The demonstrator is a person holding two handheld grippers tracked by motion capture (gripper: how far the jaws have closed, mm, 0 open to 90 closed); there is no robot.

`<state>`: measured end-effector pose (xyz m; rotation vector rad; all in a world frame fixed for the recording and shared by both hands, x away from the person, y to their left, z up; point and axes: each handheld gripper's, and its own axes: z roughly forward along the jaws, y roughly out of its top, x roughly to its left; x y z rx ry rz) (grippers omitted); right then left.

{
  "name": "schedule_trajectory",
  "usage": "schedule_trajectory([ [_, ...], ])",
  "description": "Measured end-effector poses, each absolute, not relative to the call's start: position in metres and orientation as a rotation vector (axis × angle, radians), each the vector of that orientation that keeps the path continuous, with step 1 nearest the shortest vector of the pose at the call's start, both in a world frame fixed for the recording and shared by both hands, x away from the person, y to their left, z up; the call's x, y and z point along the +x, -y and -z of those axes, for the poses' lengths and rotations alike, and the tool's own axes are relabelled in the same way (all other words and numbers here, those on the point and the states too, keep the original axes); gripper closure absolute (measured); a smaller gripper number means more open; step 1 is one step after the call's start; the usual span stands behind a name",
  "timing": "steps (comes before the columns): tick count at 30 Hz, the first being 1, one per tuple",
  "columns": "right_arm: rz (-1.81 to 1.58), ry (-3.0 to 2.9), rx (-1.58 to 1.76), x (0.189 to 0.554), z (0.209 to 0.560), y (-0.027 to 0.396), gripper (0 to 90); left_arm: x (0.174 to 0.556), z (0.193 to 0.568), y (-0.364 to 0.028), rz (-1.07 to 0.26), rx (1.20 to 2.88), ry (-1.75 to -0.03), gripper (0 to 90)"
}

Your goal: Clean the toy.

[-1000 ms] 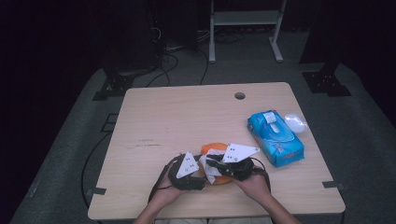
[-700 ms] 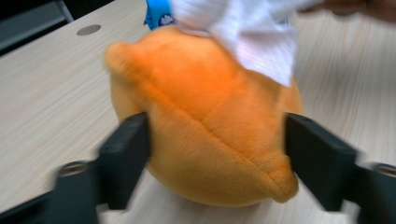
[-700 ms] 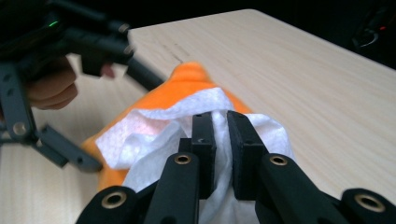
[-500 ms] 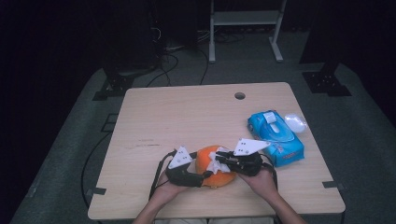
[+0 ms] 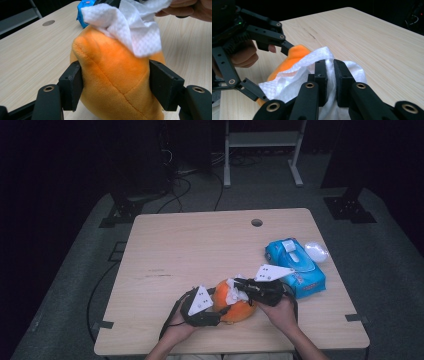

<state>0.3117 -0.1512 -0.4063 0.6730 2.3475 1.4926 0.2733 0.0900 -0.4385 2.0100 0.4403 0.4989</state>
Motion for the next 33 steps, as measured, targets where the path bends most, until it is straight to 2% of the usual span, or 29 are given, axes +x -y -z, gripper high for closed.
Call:
schedule_trajectory([
  [5,-1.524,-2.361,0.602,0.300,0.402,0.133,81.2,0.273,0.437,-0.091,-0.478,2.026,-0.426,31.7],
  [8,-1.513,-2.386,0.567,0.297,0.405,0.125,81.3,0.280,0.435,-0.098,-0.381,1.985,-0.505,19.2],
  [10,-1.525,-2.397,0.563,0.297,0.407,0.124,81.3,0.285,0.435,-0.101,-0.340,1.966,-0.539,15.8],
  [13,-1.500,-2.381,0.564,0.299,0.406,0.126,81.3,0.281,0.436,-0.099,-0.398,1.972,-0.512,29.9],
  [15,-1.503,-2.369,0.604,0.304,0.405,0.135,81.3,0.282,0.437,-0.100,-0.410,1.975,-0.519,35.6],
  [22,-1.496,-2.341,0.783,0.325,0.417,0.170,81.3,0.287,0.441,-0.114,-0.368,1.972,-0.562,38.1],
  [23,-1.506,-2.344,0.791,0.325,0.418,0.171,81.3,0.287,0.441,-0.115,-0.358,1.972,-0.560,36.7],
  [24,-1.515,-2.344,0.786,0.324,0.417,0.169,81.3,0.288,0.439,-0.114,-0.346,1.969,-0.571,31.4],
  [25,-1.509,-2.342,0.766,0.321,0.417,0.165,81.3,0.289,0.438,-0.114,-0.331,1.959,-0.583,22.0],
  [26,-1.513,-2.343,0.743,0.318,0.415,0.160,81.2,0.291,0.437,-0.115,-0.313,1.940,-0.592,16.6],
  [27,-1.539,-2.343,0.720,0.315,0.414,0.156,81.2,0.292,0.436,-0.115,-0.303,1.928,-0.600,15.4],
  [28,-1.556,-2.349,0.703,0.313,0.412,0.152,81.2,0.292,0.436,-0.115,-0.309,1.931,-0.599,15.6],
  [31,-1.530,-2.351,0.645,0.308,0.410,0.145,81.2,0.290,0.438,-0.116,-0.354,1.950,-0.576,31.2],
  [33,-1.542,-2.361,0.673,0.312,0.412,0.150,81.2,0.290,0.439,-0.118,-0.364,1.957,-0.581,36.6],
])
